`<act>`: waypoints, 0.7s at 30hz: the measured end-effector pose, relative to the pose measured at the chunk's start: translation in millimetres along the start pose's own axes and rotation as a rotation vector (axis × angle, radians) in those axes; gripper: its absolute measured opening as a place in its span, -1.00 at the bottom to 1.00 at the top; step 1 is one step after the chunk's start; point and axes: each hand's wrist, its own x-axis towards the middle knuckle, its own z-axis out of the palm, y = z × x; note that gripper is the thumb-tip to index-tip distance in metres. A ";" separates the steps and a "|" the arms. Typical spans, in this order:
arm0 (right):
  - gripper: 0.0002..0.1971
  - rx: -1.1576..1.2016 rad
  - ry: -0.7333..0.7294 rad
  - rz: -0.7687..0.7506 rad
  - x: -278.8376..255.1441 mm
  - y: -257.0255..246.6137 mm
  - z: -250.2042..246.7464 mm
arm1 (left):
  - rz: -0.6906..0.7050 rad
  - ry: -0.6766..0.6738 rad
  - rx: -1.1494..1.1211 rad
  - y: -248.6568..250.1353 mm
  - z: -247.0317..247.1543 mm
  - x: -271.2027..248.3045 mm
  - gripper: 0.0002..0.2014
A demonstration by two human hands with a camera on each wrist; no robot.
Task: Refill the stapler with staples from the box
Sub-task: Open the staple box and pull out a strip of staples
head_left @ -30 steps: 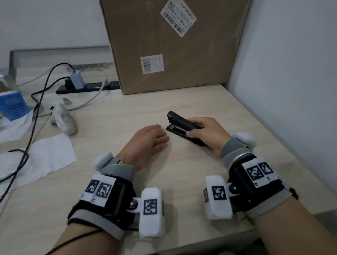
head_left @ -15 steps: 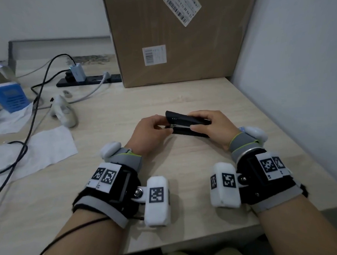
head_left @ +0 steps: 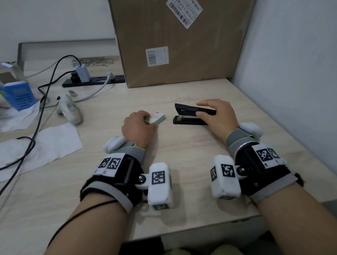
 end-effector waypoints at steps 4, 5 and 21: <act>-0.85 0.147 0.115 -0.116 -5.7 -19.3 -1.1 | -0.007 0.022 -0.334 7.2 -5.8 -2.3 -0.66; -0.87 0.205 0.118 -0.130 -7.4 -24.1 -1.3 | 0.002 0.012 -0.459 11.8 -7.9 -4.9 -0.67; -0.72 0.549 -0.201 0.005 -17.1 -34.4 4.4 | -0.096 -0.236 -1.097 30.8 -13.3 -21.1 -0.75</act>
